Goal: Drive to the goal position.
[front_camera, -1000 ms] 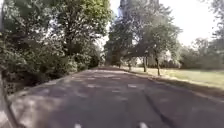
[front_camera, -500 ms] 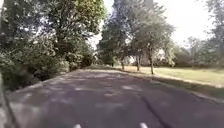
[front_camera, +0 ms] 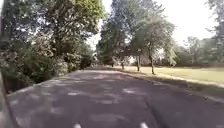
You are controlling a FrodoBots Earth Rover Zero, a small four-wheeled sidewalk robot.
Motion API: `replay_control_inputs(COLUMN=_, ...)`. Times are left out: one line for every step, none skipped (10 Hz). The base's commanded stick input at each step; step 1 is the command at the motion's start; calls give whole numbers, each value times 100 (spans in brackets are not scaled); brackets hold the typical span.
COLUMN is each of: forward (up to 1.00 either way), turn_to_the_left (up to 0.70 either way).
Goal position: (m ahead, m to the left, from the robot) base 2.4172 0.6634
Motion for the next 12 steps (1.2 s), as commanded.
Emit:
replay_control_inputs(forward=70, turn_to_the_left=0)
replay_control_inputs(forward=70, turn_to_the_left=0)
replay_control_inputs(forward=70, turn_to_the_left=6)
replay_control_inputs(forward=70, turn_to_the_left=32)
replay_control_inputs(forward=70, turn_to_the_left=0)
replay_control_inputs(forward=70, turn_to_the_left=0)
replay_control_inputs(forward=70, turn_to_the_left=0)
replay_control_inputs(forward=70, turn_to_the_left=0)
replay_control_inputs(forward=70, turn_to_the_left=0)
replay_control_inputs(forward=70, turn_to_the_left=0)
replay_control_inputs(forward=70, turn_to_the_left=0)
replay_control_inputs(forward=70, turn_to_the_left=0)
